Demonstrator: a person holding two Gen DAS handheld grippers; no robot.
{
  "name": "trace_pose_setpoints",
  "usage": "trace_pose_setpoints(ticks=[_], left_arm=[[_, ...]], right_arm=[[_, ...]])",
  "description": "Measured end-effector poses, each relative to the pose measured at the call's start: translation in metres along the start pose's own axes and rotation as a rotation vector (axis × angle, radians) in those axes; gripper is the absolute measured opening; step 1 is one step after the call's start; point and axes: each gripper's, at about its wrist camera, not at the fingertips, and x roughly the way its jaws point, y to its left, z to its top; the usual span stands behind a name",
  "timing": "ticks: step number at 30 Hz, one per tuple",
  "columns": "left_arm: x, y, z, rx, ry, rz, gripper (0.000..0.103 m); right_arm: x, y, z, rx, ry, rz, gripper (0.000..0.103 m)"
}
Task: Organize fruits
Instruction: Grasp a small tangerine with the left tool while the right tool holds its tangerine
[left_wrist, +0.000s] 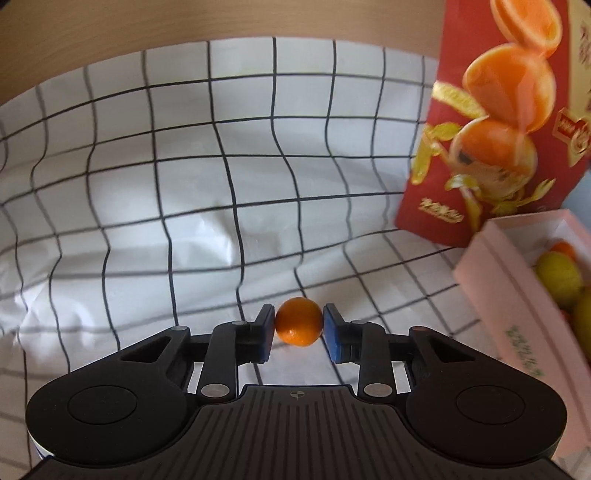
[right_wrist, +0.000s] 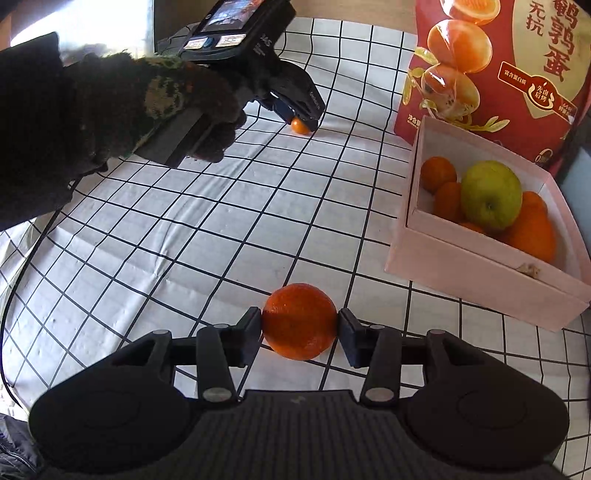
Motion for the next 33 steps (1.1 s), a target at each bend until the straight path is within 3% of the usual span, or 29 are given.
trace_pose_setpoints(ticks=[3, 7, 18, 22, 33], left_arm=[[-0.025, -0.001, -0.016, -0.038, -0.005, -0.034, 0.033], [-0.068, -0.003, -0.05, -0.096, 0.004, -0.07, 0.033], [-0.147, -0.021, -0.147, -0.203, 0.13, -0.045, 0.033], [-0.162, -0.026, -0.159, -0.223, 0.138, -0.012, 0.033], [-0.175, -0.046, -0.156, -0.172, 0.105, -0.037, 0.033]], right_arm=[[0.004, -0.002, -0.001, 0.005, 0.005, -0.003, 0.06], [0.011, -0.003, -0.005, 0.01, 0.027, 0.004, 0.063], [0.017, -0.017, -0.023, 0.07, -0.026, -0.011, 0.092], [0.019, -0.02, -0.029, 0.087, -0.051, -0.027, 0.103], [0.019, -0.021, -0.032, 0.1, -0.067, -0.041, 0.103]])
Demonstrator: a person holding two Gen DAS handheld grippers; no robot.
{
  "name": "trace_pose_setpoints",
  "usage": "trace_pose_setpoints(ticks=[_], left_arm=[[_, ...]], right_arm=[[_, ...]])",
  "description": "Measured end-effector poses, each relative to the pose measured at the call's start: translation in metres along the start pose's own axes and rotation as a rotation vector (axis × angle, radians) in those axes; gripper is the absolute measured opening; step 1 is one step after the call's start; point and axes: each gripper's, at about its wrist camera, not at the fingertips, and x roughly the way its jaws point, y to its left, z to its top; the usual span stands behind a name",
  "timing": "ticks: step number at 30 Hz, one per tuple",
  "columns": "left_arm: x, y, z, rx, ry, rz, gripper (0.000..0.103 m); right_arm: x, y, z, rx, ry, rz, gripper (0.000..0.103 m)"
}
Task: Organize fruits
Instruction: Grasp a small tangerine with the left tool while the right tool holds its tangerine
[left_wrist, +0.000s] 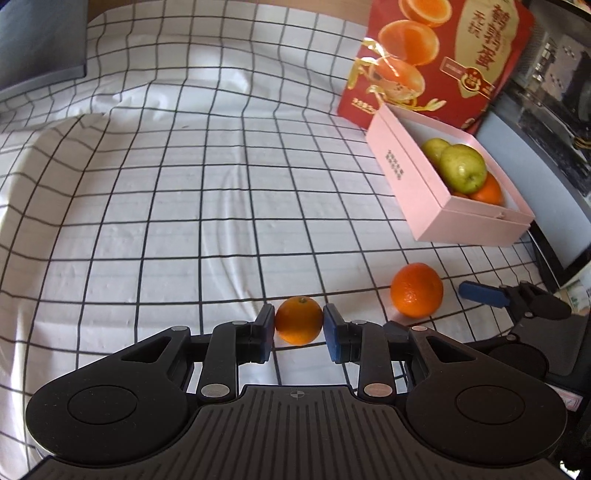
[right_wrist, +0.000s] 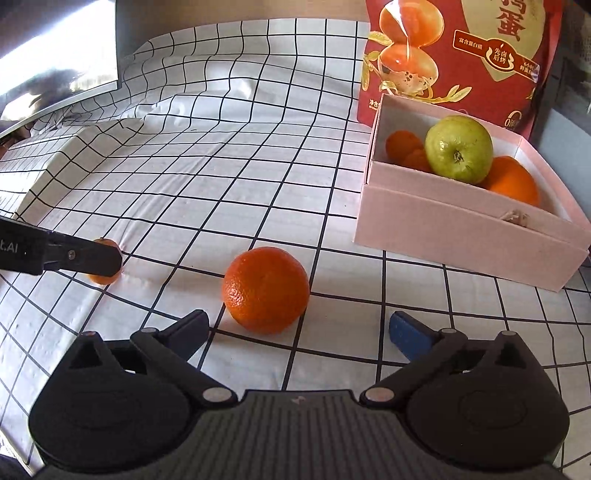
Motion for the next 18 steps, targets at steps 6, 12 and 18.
trace_pose_setpoints(ticks=[6, 12, 18], left_arm=[[0.002, 0.0, 0.001, 0.013, 0.009, -0.015, 0.033], [0.001, -0.004, -0.001, 0.031, 0.013, -0.034, 0.033], [-0.002, -0.007, -0.006, 0.034, 0.02, -0.044, 0.033]], right_arm=[[-0.004, 0.002, 0.005, -0.005, 0.035, 0.009, 0.094], [-0.002, 0.009, 0.01, -0.016, 0.038, 0.015, 0.086], [-0.001, 0.013, 0.018, -0.036, 0.036, 0.03, 0.062]])
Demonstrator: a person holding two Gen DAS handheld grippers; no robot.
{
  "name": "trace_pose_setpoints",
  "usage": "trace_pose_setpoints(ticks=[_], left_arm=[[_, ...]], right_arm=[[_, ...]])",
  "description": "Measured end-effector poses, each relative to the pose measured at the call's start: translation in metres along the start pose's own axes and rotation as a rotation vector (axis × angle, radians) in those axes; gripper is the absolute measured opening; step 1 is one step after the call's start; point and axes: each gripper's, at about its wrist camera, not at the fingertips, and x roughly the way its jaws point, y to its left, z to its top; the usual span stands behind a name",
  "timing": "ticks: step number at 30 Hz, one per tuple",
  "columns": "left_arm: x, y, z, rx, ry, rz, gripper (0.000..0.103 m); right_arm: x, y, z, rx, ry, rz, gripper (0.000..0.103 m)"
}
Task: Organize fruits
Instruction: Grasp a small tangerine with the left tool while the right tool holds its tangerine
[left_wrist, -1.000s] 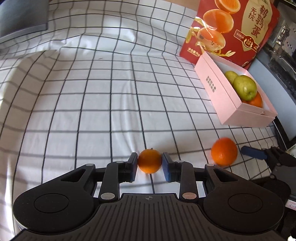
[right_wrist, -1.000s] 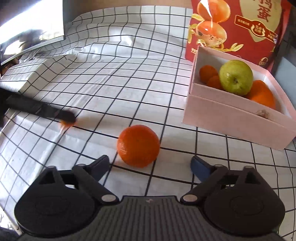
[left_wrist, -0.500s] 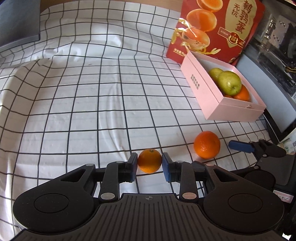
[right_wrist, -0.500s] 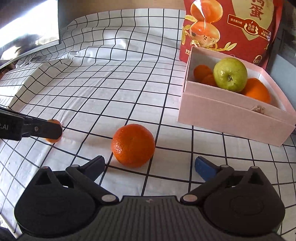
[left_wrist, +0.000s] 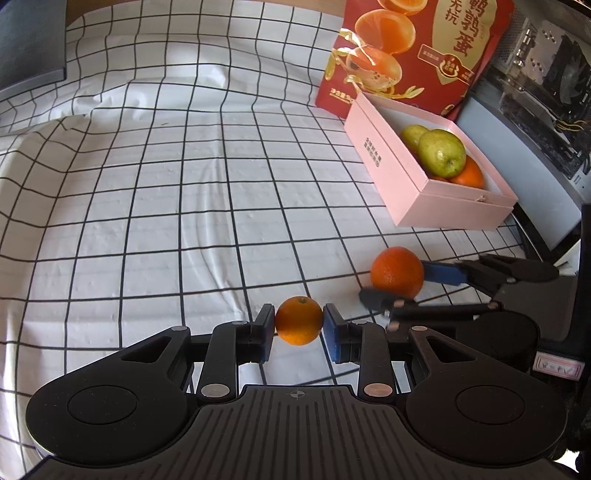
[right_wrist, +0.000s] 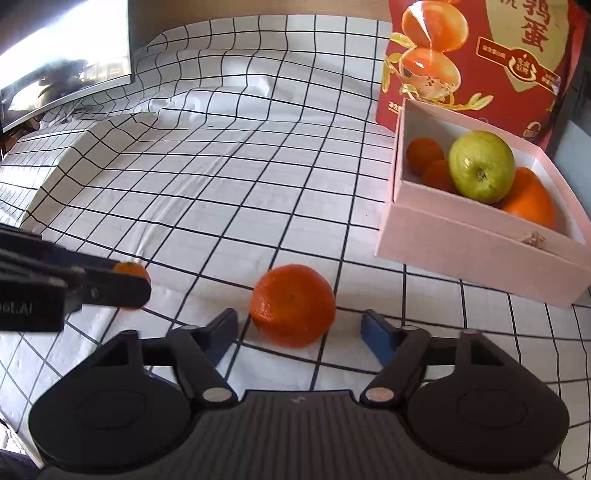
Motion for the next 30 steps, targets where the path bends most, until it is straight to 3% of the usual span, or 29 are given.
trace_pose_setpoints(ticks=[1, 4, 19, 30], left_arm=[[0.0, 0.001, 0.0, 0.0, 0.001, -0.001, 0.033], [-0.001, 0.0, -0.002, 0.0, 0.005, -0.002, 0.033], [0.005, -0.021, -0.001, 0.056, 0.03, -0.034, 0.033], [0.005, -0.015, -0.003, 0.063, 0.044, -0.011, 0.033]], right_arm=[[0.0, 0.0, 0.001, -0.002, 0.001, 0.0, 0.054], [-0.003, 0.0, 0.003, -0.005, -0.008, 0.0, 0.047], [-0.042, -0.017, -0.009, -0.023, -0.061, -0.032, 0.039], [-0.049, -0.023, -0.025, 0.0, -0.048, -0.027, 0.041]])
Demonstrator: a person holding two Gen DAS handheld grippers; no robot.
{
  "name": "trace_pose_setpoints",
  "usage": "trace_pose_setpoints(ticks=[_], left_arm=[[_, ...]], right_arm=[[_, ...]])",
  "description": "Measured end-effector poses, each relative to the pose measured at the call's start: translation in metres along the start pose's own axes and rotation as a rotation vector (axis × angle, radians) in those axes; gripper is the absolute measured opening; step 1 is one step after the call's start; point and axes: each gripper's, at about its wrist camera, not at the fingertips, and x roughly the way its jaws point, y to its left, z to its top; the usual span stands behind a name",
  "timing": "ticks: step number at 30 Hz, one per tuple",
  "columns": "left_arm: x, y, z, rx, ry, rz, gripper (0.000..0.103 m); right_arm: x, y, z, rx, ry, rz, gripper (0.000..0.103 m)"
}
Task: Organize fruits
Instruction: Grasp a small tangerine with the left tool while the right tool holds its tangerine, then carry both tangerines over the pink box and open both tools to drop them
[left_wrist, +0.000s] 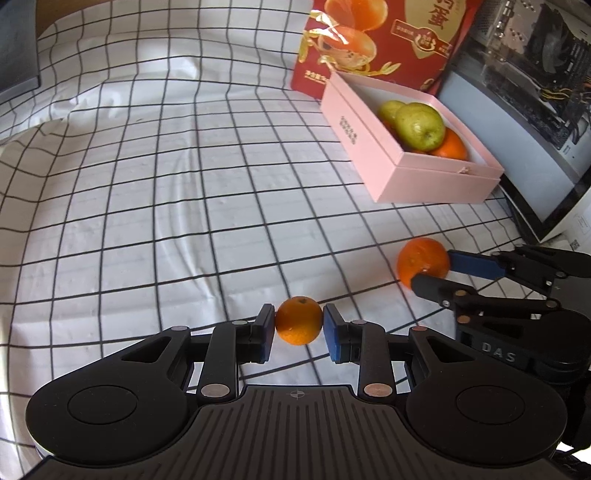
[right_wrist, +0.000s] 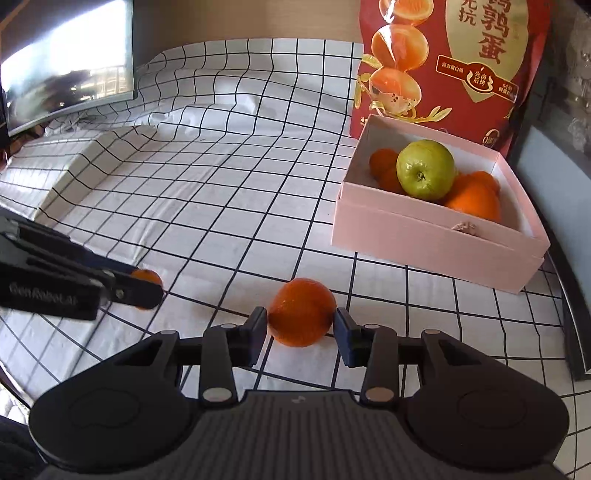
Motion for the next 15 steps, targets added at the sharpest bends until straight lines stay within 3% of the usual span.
trace_pose_setpoints(ticks=[6, 9, 15], left_arm=[[0.002, 0.007, -0.002, -0.018, 0.004, 0.0, 0.033], [0.004, 0.006, -0.001, -0.013, 0.003, -0.005, 0.033], [0.006, 0.006, -0.001, -0.018, 0.006, -0.013, 0.033]], right_arm=[[0.005, -0.002, 0.003, -0.003, 0.018, -0.016, 0.046], [0.009, -0.007, 0.001, 0.014, 0.033, -0.051, 0.055], [0.012, -0.01, 0.001, 0.025, 0.04, -0.067, 0.057]])
